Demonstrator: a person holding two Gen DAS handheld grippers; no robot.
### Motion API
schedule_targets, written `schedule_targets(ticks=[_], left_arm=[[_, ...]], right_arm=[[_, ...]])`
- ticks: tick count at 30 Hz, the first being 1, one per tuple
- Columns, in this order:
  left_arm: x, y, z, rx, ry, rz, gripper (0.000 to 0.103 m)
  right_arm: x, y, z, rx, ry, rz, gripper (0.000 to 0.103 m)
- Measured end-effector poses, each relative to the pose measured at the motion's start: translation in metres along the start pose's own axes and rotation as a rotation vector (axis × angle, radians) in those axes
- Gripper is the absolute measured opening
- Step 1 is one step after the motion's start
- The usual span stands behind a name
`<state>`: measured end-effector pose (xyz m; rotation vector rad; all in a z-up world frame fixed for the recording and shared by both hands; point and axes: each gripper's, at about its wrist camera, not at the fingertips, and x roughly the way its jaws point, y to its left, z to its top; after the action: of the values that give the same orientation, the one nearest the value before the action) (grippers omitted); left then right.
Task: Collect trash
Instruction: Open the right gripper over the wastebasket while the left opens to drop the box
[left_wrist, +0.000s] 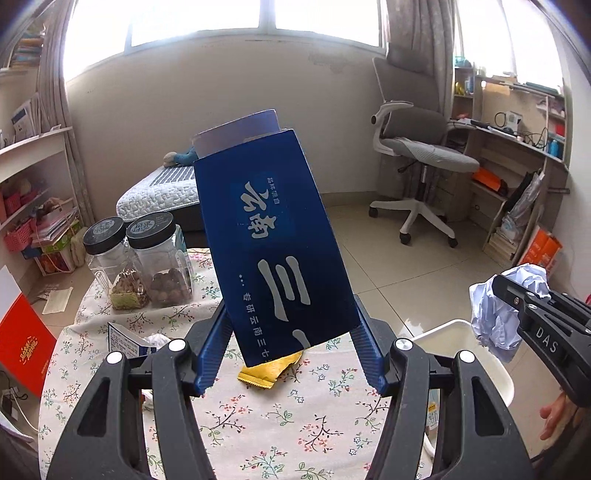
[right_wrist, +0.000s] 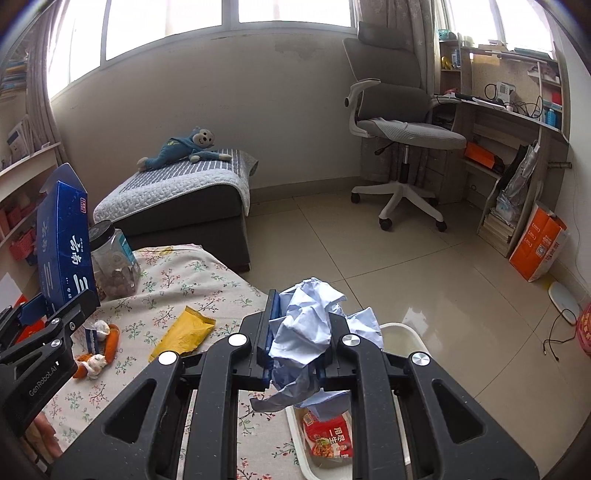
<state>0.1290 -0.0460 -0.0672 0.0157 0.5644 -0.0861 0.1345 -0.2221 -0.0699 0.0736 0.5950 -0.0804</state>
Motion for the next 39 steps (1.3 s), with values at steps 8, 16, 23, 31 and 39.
schedule_targets(ticks=[8,16,23,31,39], left_arm=[[0.006,-0.048,-0.003,0.046,0.005,-0.051,0.061],[0.016,-0.097,-0.007,0.093,0.026,-0.132,0.061],[0.021,-0.144,-0.014,0.145,0.047,-0.214,0.061],[0.028,-0.188,-0.026,0.219,0.069,-0.284,0.061],[0.033,-0.207,-0.030,0.241,0.090,-0.338,0.075]], right_arm=[[-0.001,-0.046,-0.004,0.060,0.007,-0.060,0.021],[-0.019,-0.107,-0.006,0.198,-0.054,-0.176,0.069],[-0.035,-0.151,-0.018,0.230,-0.088,-0.309,0.085],[-0.046,-0.198,-0.030,0.313,-0.080,-0.389,0.095],[-0.046,-0.206,-0.038,0.293,-0.065,-0.445,0.096]])
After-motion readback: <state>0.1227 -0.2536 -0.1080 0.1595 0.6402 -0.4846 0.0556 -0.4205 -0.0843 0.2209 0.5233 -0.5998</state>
